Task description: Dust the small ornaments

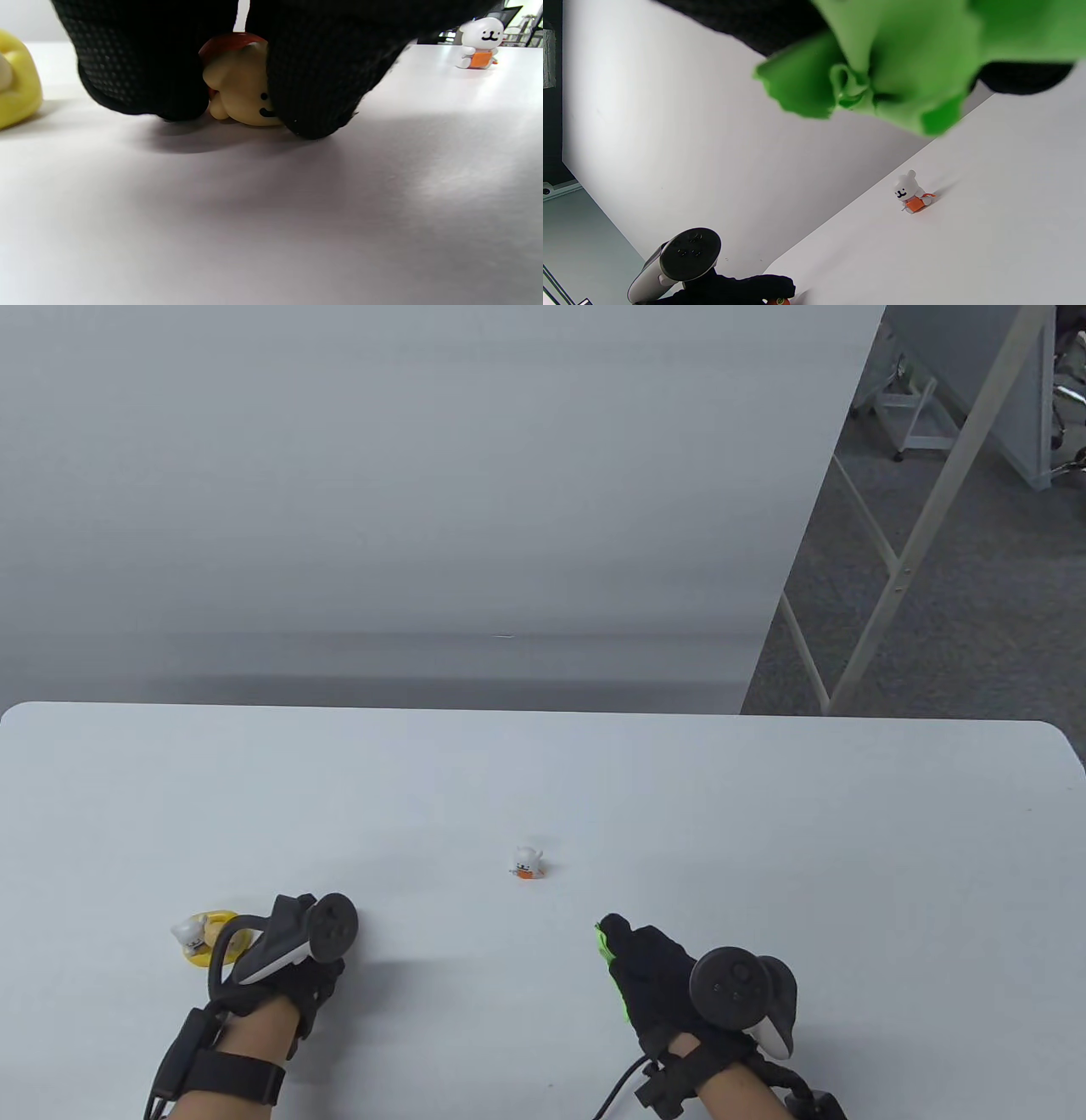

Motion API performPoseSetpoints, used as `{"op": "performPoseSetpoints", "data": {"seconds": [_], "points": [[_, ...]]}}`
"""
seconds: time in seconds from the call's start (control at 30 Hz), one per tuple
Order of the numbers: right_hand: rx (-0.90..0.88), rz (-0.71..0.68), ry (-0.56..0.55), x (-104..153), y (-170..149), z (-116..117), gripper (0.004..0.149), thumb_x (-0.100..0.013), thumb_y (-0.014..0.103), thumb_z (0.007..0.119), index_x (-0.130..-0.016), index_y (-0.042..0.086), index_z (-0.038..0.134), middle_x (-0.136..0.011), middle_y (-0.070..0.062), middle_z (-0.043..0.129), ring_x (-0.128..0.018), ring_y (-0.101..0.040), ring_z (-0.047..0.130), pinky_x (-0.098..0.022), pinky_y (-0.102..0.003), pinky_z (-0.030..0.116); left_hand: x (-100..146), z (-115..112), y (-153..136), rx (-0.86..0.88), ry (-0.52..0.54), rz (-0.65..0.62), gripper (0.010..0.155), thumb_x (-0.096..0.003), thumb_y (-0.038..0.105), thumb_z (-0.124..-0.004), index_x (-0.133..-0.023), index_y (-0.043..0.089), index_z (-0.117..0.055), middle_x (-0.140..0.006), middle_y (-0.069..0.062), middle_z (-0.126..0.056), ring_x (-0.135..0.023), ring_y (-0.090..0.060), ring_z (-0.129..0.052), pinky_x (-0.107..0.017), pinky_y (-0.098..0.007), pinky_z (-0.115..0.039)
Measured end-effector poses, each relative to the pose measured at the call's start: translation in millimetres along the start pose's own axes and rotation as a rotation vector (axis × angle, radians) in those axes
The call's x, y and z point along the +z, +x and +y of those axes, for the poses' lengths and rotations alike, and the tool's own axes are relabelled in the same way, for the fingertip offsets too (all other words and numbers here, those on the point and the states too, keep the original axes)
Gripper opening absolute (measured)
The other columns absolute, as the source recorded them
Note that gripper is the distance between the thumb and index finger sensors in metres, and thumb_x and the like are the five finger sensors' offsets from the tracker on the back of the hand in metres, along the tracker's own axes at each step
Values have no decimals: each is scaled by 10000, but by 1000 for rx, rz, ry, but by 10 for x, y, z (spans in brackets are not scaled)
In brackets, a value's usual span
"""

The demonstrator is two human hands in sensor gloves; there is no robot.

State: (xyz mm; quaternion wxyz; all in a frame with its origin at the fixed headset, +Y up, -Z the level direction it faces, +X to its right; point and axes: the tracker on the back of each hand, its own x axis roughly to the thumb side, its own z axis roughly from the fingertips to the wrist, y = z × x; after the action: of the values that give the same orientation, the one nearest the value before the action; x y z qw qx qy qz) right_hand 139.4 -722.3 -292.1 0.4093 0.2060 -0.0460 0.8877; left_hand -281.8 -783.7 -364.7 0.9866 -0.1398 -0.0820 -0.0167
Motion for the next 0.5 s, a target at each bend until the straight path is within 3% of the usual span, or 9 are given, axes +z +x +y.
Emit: {"op": "performPoseSetpoints", "data": {"seconds": [0.1, 0.2, 0.27, 0.33, 0.37, 0.4, 0.5], "points": [[-3, -8, -1, -4, 21, 8, 454, -542, 128, 802, -967, -21, 746, -743, -411, 886, -467, -463, 967, -417, -702, 829, 8, 33, 5, 80, 19, -10, 740, -434, 307, -1014, -1066, 97, -690, -1058, -370, -569, -688, -500, -1032, -419, -464, -1004], [-15, -10, 2, 6, 34, 22, 455, -542, 128, 802, -968, -23, 745, -743, -409, 886, -467, -464, 967, -416, -702, 829, 72, 110, 71, 154, 87, -46, 757, -398, 319, -1063, -1043, 107, -728, -1041, -374, -544, -624, -391, -1059, -330, -380, -1041], [-21, -12, 5, 6, 35, 36, 456, -542, 128, 802, -968, -24, 744, -743, -410, 886, -468, -463, 967, -418, -702, 829, 152, 211, 130, 357, 147, -71, 752, -404, 279, -1050, -1041, 47, -724, -1037, -407, -567, -548, -360, -1094, -250, -348, -1057], [-41, -10, -1, -1, 23, 56, 457, -543, 129, 800, -969, -25, 740, -745, -409, 885, -469, -461, 968, -417, -701, 830, 251, 284, 256, 607, 178, -126, 776, -391, 285, -1060, -1041, 18, -730, -1026, -381, -684, -541, -374, -1126, -274, -369, -1075], [-54, -8, -3, -4, 19, 63, 457, -543, 129, 800, -969, -25, 739, -744, -409, 885, -469, -461, 967, -417, -701, 831, 313, 327, 349, 691, 260, -149, 785, -371, 289, -1074, -1032, 21, -747, -1013, -376, -715, -542, -371, -1138, -283, -377, -1084], [-77, -4, -4, -4, 13, 74, 459, -543, 129, 799, -971, -25, 736, -745, -408, 885, -470, -460, 967, -418, -701, 830, 381, 386, 466, 749, 339, -167, 796, -361, 298, -1080, -1031, 27, -746, -1011, -363, -727, -544, -356, -1142, -285, -367, -1089], [-122, -1, -7, 6, 19, 104, 458, -543, 129, 798, -973, -14, 736, -744, -409, 884, -470, -460, 966, -418, -700, 831, 497, 474, 700, 852, 383, -244, 826, -370, 272, -1064, -1058, 17, -685, -1038, -361, -679, -595, -347, -1118, -331, -361, -1081]]}}
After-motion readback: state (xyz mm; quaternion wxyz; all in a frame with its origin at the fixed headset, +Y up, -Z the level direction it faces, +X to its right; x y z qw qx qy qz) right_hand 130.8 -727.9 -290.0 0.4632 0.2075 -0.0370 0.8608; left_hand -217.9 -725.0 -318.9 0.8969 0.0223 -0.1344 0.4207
